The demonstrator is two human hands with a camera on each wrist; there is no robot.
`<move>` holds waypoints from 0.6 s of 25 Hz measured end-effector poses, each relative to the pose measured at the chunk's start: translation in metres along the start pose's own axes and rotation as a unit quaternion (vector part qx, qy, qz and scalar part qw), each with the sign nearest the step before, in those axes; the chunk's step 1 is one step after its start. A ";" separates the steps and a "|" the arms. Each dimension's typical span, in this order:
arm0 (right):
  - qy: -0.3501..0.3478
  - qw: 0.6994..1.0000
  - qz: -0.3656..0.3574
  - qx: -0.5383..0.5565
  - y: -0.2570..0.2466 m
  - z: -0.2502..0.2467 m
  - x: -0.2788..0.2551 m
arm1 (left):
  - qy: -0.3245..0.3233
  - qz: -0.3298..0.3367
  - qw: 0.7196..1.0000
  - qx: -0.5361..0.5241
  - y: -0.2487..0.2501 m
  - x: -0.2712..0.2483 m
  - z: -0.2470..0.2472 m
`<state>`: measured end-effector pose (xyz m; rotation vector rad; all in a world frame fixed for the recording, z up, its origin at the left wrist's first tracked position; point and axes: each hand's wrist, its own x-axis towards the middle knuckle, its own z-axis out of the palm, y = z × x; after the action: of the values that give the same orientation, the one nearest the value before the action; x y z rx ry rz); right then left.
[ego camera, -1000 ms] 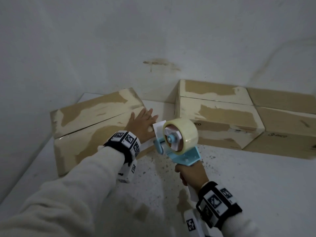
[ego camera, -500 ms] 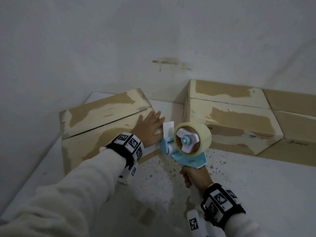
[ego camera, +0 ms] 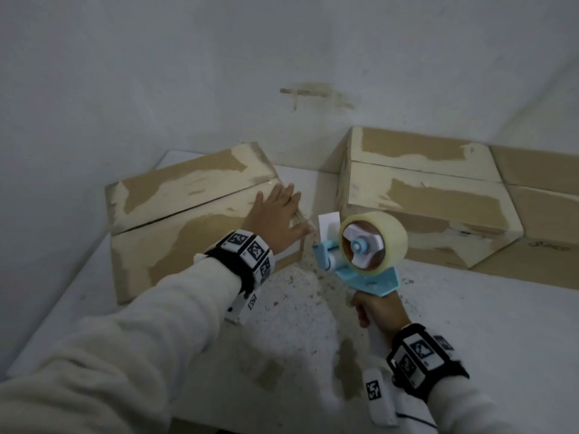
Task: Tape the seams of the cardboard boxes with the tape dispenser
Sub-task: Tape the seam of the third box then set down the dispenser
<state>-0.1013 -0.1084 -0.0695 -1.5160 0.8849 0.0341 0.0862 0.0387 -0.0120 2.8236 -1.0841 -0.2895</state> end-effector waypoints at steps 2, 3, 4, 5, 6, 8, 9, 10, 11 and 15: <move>0.010 0.995 -0.026 -0.098 -0.002 -0.021 0.001 | 0.010 -0.020 0.999 0.028 0.007 0.002 0.004; 0.007 0.986 -0.037 -0.165 -0.001 -0.032 0.002 | 0.013 -0.023 0.999 0.032 0.010 0.002 0.005; -0.008 0.967 -0.045 -0.251 -0.001 -0.041 0.002 | 0.014 -0.024 0.999 0.032 0.011 0.002 0.005; -0.032 0.931 -0.047 -0.360 0.001 -0.050 0.003 | 0.015 -0.022 0.999 0.034 0.013 0.002 0.005; -0.067 0.885 -0.061 -0.456 0.004 -0.055 0.003 | 0.015 -0.018 0.999 0.038 0.013 0.000 0.005; -0.128 0.819 -0.095 -0.551 0.011 -0.060 0.003 | 0.003 0.000 0.999 0.045 0.013 0.000 0.005; -0.146 0.804 -0.109 -0.565 0.017 -0.060 0.005 | -0.004 0.012 0.999 0.047 0.013 -0.001 0.006; -0.156 0.792 -0.118 -0.578 0.024 -0.060 0.007 | -0.011 0.023 0.998 0.049 0.014 -0.001 0.007; -0.161 0.777 -0.125 -0.595 0.030 -0.061 0.010 | -0.014 0.034 0.998 0.047 0.014 -0.002 0.009; -0.154 0.717 -0.152 -0.662 0.038 -0.063 0.016 | -0.028 0.073 0.996 0.039 0.021 -0.008 0.009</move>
<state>-0.1401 -0.1668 -0.0978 -2.8595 0.2068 0.8164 0.0650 0.0279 -0.0161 2.7992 -1.3326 -0.3214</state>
